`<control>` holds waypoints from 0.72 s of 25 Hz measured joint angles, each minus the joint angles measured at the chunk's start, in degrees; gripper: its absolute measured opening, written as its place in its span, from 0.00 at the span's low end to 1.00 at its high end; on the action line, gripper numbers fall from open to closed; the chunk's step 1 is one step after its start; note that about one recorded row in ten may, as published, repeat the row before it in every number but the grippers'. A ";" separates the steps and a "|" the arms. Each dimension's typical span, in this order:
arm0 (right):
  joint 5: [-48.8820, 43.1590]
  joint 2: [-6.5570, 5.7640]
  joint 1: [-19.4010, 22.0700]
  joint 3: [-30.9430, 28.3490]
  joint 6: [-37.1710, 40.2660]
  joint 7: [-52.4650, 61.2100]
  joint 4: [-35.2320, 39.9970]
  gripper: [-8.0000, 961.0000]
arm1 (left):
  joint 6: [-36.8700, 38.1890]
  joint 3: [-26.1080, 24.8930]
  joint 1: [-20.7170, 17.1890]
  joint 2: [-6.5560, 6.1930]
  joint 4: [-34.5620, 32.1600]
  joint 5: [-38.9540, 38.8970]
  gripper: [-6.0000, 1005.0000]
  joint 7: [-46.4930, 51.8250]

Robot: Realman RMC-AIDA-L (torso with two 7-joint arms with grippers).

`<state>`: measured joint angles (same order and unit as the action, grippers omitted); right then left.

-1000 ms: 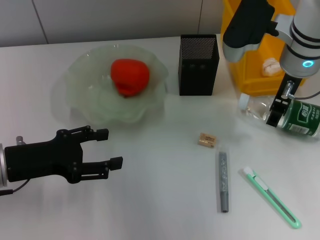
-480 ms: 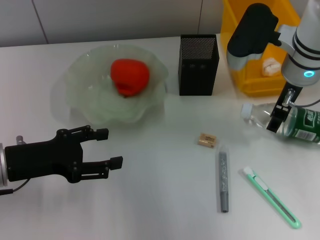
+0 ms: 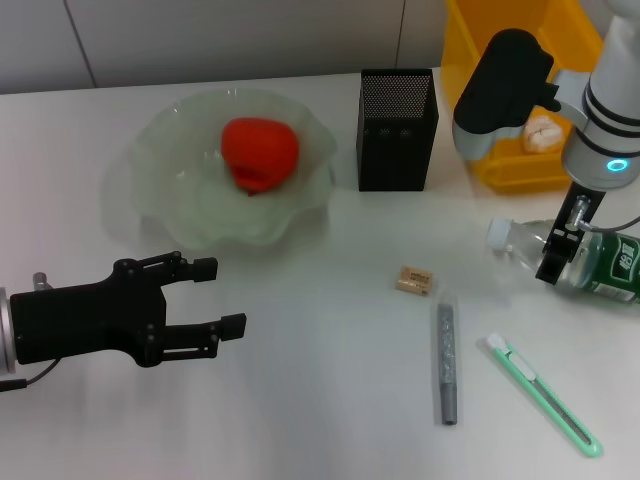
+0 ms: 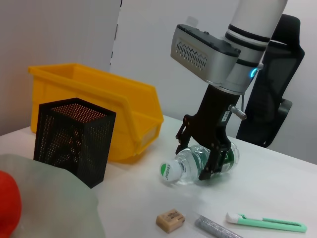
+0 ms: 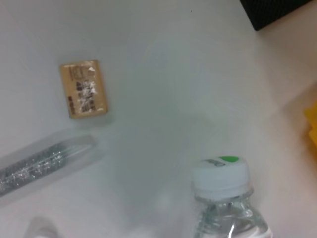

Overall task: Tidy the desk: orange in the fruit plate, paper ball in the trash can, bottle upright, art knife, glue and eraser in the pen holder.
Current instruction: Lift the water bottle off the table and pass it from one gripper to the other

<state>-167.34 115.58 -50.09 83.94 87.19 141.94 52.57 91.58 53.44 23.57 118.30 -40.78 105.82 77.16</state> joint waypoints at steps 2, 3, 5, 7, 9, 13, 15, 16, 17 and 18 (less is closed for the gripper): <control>0.00 0.13 -0.04 0.00 -0.06 -0.01 -0.16 0.82 | 0.00 0.00 -0.01 0.00 0.00 0.00 0.84 0.00; 0.00 0.19 -0.03 0.00 -0.08 -0.02 -0.15 0.82 | 0.00 0.00 -0.01 0.00 0.00 0.00 0.84 0.00; 0.00 0.29 0.00 0.00 -0.11 -0.03 -0.11 0.82 | 0.00 0.00 -0.01 0.00 0.00 0.00 0.84 0.00; 0.00 0.33 0.00 0.00 -0.11 -0.07 -0.06 0.82 | 0.00 0.00 -0.02 0.01 0.00 0.00 0.84 0.00; 0.00 0.34 0.02 0.00 -0.16 -0.36 -0.16 0.81 | 0.01 0.00 -0.06 0.00 0.00 0.00 0.84 0.00; 0.00 0.42 0.14 -0.04 -0.17 -0.82 -0.24 0.80 | 0.28 -0.12 -0.11 0.01 0.00 0.00 0.84 0.00; 0.04 0.46 0.33 -0.54 0.06 -1.05 0.22 0.79 | 0.27 -0.12 -0.11 0.01 0.00 0.00 0.84 0.00; 0.07 0.49 0.48 -0.87 0.23 -1.26 0.66 0.79 | 0.27 -0.12 -0.11 0.01 0.00 0.00 0.84 0.00; 0.12 0.54 0.81 -1.65 0.54 -1.66 1.72 0.79 | 0.24 -0.11 -0.11 0.01 0.00 0.00 0.84 0.00; 0.13 0.61 1.11 -2.37 0.80 -2.05 2.76 0.79 | 0.15 -0.02 -0.08 0.00 0.19 -0.01 0.84 0.00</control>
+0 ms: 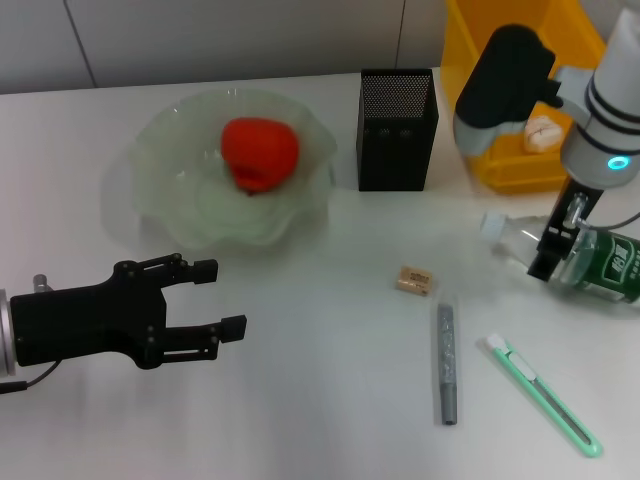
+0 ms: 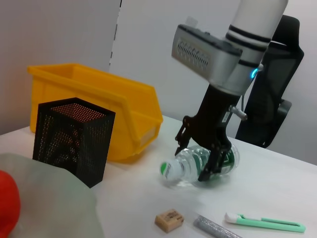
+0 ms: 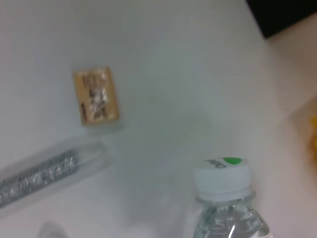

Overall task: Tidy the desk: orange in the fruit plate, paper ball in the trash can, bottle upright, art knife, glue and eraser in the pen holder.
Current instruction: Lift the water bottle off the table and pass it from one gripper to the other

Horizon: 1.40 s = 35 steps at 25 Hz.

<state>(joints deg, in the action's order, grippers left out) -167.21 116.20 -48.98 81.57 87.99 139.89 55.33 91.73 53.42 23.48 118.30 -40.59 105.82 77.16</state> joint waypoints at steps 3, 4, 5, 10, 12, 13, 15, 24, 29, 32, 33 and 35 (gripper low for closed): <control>0.12 0.58 1.09 -3.32 1.56 -1.77 4.38 0.79 | -0.02 0.00 0.05 -0.02 0.18 0.00 0.84 0.00; 0.21 0.86 1.45 -4.61 2.32 -2.40 6.05 0.79 | -0.02 -0.04 0.09 -0.05 0.34 0.00 0.84 0.00; 0.30 1.06 1.75 -5.56 2.87 -2.97 7.50 0.79 | -0.02 -0.04 0.09 -0.05 0.34 0.00 0.84 0.00; 0.55 2.10 3.67 -7.21 4.03 -4.11 13.78 0.79 | 0.13 -0.29 0.11 -0.09 0.42 -0.04 0.84 0.00; 0.97 2.46 4.51 -7.23 3.57 -4.33 15.27 0.79 | 0.19 -0.32 0.07 -0.14 0.42 -0.11 0.84 0.00; 1.32 2.64 4.95 -7.21 3.18 -4.48 15.77 0.79 | 0.19 -0.33 0.15 -0.16 0.42 -0.11 0.84 0.00; 1.98 2.82 5.51 -7.02 2.55 -4.68 16.09 0.79 | 0.19 -0.33 0.15 -0.16 0.42 -0.11 0.84 0.00; 4.20 2.90 6.48 -6.83 -0.80 -5.03 14.83 0.79 | -0.02 -0.33 0.28 -0.15 0.43 -0.11 0.84 0.00; 8.76 2.91 9.93 -6.78 -0.91 -5.76 21.27 0.79 | -0.12 -0.34 0.20 -0.09 0.42 -0.21 0.84 0.00; 11.73 3.04 12.87 -6.62 -1.80 -6.69 24.79 0.79 | -0.23 -0.34 0.31 -0.03 0.49 -0.29 0.84 0.00; 12.61 3.10 13.88 -6.60 -2.23 -7.03 25.77 0.79 | -0.30 -0.33 0.36 -0.01 0.57 -0.29 0.84 0.00; 14.85 3.18 16.24 -6.56 -3.25 -8.04 27.95 0.78 | -0.65 -0.33 0.54 0.02 0.84 -0.31 0.84 0.00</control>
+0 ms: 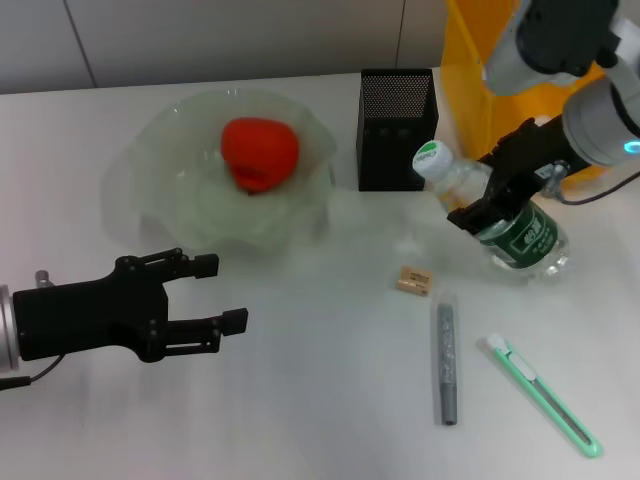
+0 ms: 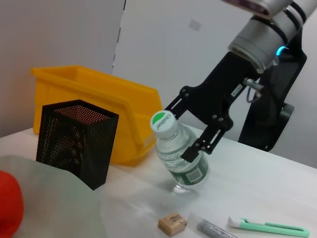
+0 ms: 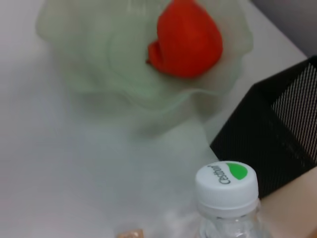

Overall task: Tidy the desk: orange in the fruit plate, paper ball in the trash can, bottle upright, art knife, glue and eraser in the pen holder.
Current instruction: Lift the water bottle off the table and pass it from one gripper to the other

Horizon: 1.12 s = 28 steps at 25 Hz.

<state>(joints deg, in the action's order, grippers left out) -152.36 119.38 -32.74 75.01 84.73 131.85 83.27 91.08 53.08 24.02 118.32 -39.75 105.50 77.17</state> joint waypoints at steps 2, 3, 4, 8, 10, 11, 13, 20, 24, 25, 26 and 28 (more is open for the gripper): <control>2.39 0.08 2.42 0.02 -1.20 -1.37 1.97 0.78 | -0.09 0.00 0.08 0.00 0.09 -0.06 0.84 0.00; 3.58 0.09 3.56 0.02 -1.98 -1.96 2.85 0.78 | -0.11 0.00 0.16 0.00 0.09 -0.08 0.84 0.00; 4.82 0.11 4.81 0.03 -2.82 -2.72 3.72 0.78 | -0.12 0.00 0.23 -0.01 0.10 -0.10 0.84 0.00; 10.11 0.17 9.54 0.11 -5.35 -5.71 7.11 0.78 | -0.13 0.00 0.62 -0.02 0.15 -0.15 0.84 0.00; 12.07 0.16 10.96 0.12 -6.15 -6.92 8.06 0.78 | -0.14 0.00 0.68 -0.02 0.17 -0.16 0.84 0.00; 13.03 0.16 11.71 0.13 -6.65 -7.59 8.44 0.78 | -0.16 0.00 0.73 -0.02 0.19 -0.16 0.84 0.00; 14.33 0.17 12.66 0.13 -7.49 -8.68 8.66 0.77 | -0.24 0.00 0.77 -0.01 0.21 -0.18 0.84 0.00; 19.46 0.22 15.57 -0.56 -10.23 -12.21 9.34 0.74 | -0.30 -0.06 0.77 -0.03 0.29 -0.21 0.84 0.04; 20.91 0.24 16.23 -0.54 -10.91 -13.03 10.06 0.70 | -0.36 -0.09 0.88 -0.05 0.29 -0.22 0.84 0.08; 21.38 0.24 16.29 -0.56 -10.93 -13.30 10.06 0.70 | -0.39 -0.09 0.90 -0.05 0.29 -0.22 0.84 0.08; 21.75 0.24 16.31 -0.57 -10.98 -13.52 10.05 0.69 | -0.39 -0.09 0.91 -0.04 0.29 -0.22 0.84 0.08; 22.35 0.24 16.35 -0.58 -11.40 -13.89 9.69 0.67 | -0.39 -0.09 0.92 -0.03 0.29 -0.22 0.84 0.07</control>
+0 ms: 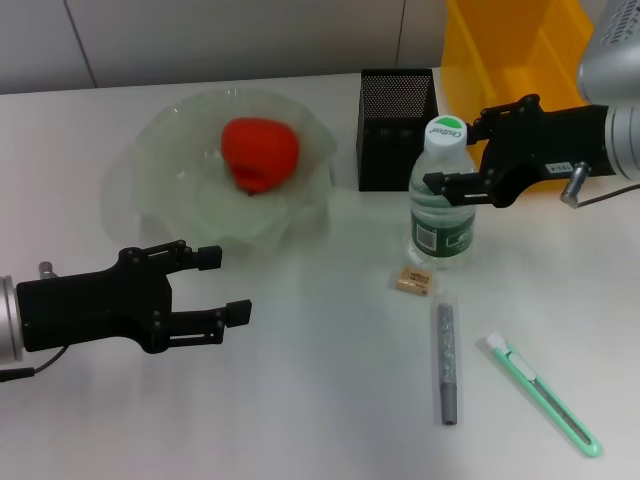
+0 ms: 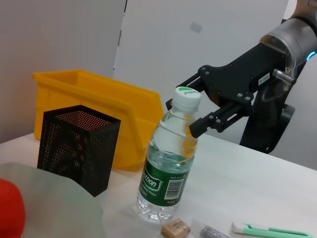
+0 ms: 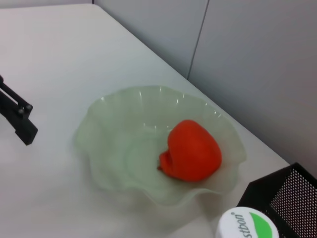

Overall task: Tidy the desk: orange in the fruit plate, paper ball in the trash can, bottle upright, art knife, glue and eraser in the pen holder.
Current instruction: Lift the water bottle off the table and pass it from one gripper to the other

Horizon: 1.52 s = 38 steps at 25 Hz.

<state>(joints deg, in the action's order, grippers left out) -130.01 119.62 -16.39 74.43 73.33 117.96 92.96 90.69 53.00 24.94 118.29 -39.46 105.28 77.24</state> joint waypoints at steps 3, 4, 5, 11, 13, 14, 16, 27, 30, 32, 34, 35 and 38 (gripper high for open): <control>0.22 -0.10 -0.23 -0.05 -0.66 -0.05 -1.44 0.65 | 0.00 0.00 0.02 0.01 0.00 0.00 0.84 -0.01; 0.22 -0.18 -0.33 -0.07 -0.80 -0.06 -2.15 0.64 | 0.00 0.00 0.02 0.00 0.00 0.00 0.84 -0.01; 0.23 -0.20 -0.36 -0.09 -0.98 -0.10 -2.54 0.64 | 0.00 0.00 0.02 -0.02 0.00 0.00 0.84 0.00; 0.55 -0.26 0.29 -0.19 -2.64 -1.35 -4.05 0.60 | 0.01 0.00 0.00 -0.06 0.00 0.01 0.84 0.02; 1.30 -0.30 0.33 -0.51 -2.77 -2.20 -5.03 0.60 | 0.01 0.00 0.03 -0.07 0.00 0.03 0.84 0.05; 2.04 -0.33 0.33 -0.84 -2.79 -2.75 -5.65 0.60 | 0.01 0.00 0.04 -0.08 0.00 0.04 0.84 0.05; 3.77 -0.40 0.36 -1.69 -2.72 -3.88 -6.71 0.60 | 0.01 0.00 0.06 -0.08 0.00 0.07 0.84 0.06; 6.19 -0.44 0.25 -3.87 -1.62 -5.11 -7.46 0.66 | 0.01 0.00 -0.05 -0.09 0.00 0.08 0.84 0.10; 6.23 -0.44 0.23 -4.24 -1.45 -5.12 -7.65 0.67 | 0.01 0.00 -0.13 -0.08 0.00 0.07 0.84 0.07; 6.23 -0.45 0.22 -4.63 -1.09 -5.12 -7.67 0.67 | 0.01 0.00 -0.23 -0.08 0.00 0.07 0.84 0.03; 6.25 -0.47 0.28 -4.99 -0.73 -5.12 -7.66 0.67 | 0.01 0.00 -0.30 -0.09 0.00 0.06 0.84 -0.01; 6.27 -0.48 0.32 -5.26 -0.41 -5.11 -7.61 0.67 | 0.01 0.00 -0.34 -0.09 0.00 0.06 0.84 -0.02; 6.27 -0.50 0.35 -6.36 0.61 -4.96 -7.56 0.67 | 0.01 0.00 -0.42 -0.08 0.00 0.04 0.84 -0.05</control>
<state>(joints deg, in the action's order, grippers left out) -123.74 119.12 -16.04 68.07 73.94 113.01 85.40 90.71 53.00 24.51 118.21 -39.46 105.32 77.19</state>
